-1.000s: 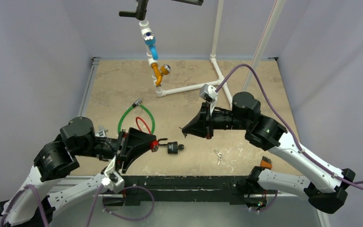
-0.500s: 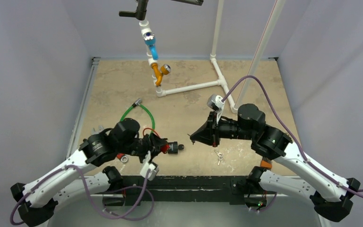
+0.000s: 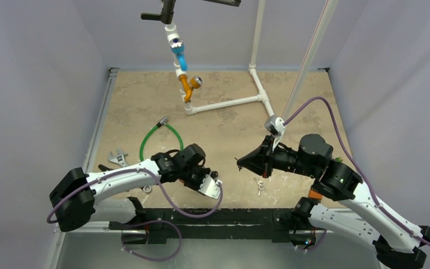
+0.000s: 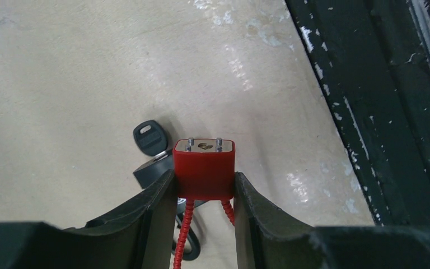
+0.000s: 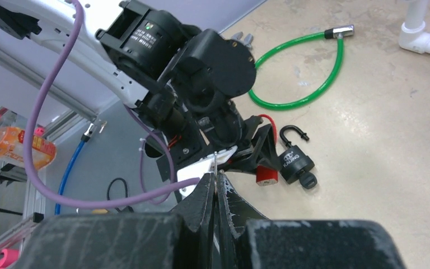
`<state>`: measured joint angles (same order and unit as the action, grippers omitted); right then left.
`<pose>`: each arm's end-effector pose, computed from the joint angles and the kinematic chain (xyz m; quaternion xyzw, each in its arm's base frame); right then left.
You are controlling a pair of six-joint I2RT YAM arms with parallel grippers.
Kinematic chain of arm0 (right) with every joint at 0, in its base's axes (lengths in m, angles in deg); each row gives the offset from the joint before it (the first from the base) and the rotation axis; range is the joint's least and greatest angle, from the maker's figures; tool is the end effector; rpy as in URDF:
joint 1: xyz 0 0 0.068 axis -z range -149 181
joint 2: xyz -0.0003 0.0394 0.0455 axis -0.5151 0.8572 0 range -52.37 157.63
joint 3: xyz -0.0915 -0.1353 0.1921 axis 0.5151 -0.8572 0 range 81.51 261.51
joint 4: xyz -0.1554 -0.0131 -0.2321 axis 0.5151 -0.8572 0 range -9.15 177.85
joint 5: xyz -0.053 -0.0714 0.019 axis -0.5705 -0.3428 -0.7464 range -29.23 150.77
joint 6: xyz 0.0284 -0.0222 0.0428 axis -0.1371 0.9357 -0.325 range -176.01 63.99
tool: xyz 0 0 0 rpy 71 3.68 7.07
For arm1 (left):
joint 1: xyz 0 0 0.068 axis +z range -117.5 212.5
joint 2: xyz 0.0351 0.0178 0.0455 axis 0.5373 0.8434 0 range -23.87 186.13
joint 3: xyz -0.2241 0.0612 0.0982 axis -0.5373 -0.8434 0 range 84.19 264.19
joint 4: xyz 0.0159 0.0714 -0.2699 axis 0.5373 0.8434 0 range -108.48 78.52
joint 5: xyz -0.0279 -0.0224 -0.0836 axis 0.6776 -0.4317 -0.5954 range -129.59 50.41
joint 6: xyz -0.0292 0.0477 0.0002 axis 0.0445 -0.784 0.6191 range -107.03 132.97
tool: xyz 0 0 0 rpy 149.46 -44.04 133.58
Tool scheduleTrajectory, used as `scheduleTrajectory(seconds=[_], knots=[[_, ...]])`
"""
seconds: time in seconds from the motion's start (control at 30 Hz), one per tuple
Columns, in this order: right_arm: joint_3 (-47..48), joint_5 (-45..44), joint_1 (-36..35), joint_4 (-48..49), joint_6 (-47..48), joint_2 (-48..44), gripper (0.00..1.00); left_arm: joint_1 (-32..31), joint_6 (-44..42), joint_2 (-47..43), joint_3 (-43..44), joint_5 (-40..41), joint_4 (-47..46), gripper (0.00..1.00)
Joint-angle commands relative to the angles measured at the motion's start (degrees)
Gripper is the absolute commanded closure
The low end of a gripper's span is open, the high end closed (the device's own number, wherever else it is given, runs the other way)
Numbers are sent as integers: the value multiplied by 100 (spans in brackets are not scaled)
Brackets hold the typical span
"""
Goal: Unlock with the key
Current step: Place the lock at the center of the board.
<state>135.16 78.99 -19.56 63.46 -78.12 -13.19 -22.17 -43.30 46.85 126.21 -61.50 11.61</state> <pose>0.1062 0.1482 0.3718 -0.2844 0.7078 0.4740 0.4399 0.1371 -0.2185 0.1743 0.8080 0.4939 -0.1793 0.2666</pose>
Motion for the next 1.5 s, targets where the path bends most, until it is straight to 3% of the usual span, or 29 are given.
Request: scheduleTrajectory(seconds=[0.0,0.17,0.37,0.5,0.53,0.57,0.6,0.63,0.8,1.03,1.27,1.47], knots=[[37,-273,12,-76,-25,-21,100,-410,584,53,-276,203,-918,100],[115,-347,12,-113,5,-99,100,-544,742,268,-564,637,-1609,95],[77,-415,12,-136,-46,-287,100,-544,688,377,-912,1202,-2463,98],[41,-426,12,-145,-48,-357,100,-549,672,420,-912,1306,-2519,97],[34,-419,11,-141,-37,-365,100,-558,639,421,-888,1263,-2377,91],[32,-418,12,-145,-17,-361,100,-580,590,438,-856,1217,-2261,79],[32,-416,12,-146,-9,-366,100,-606,526,463,-823,1151,-2136,58],[32,-416,12,-146,7,-364,100,-620,467,483,-792,1098,-2032,50],[23,-420,12,-155,22,-397,100,-658,281,514,-716,876,-1732,35],[-77,-510,12,-203,-19,-550,100,-641,222,574,-460,349,-1532,29],[-134,-527,12,-182,-44,-602,100,-617,-690,866,452,-822,297,27],[-159,-598,12,-246,-49,-698,100,-480,-1304,1283,966,-975,961,31]])
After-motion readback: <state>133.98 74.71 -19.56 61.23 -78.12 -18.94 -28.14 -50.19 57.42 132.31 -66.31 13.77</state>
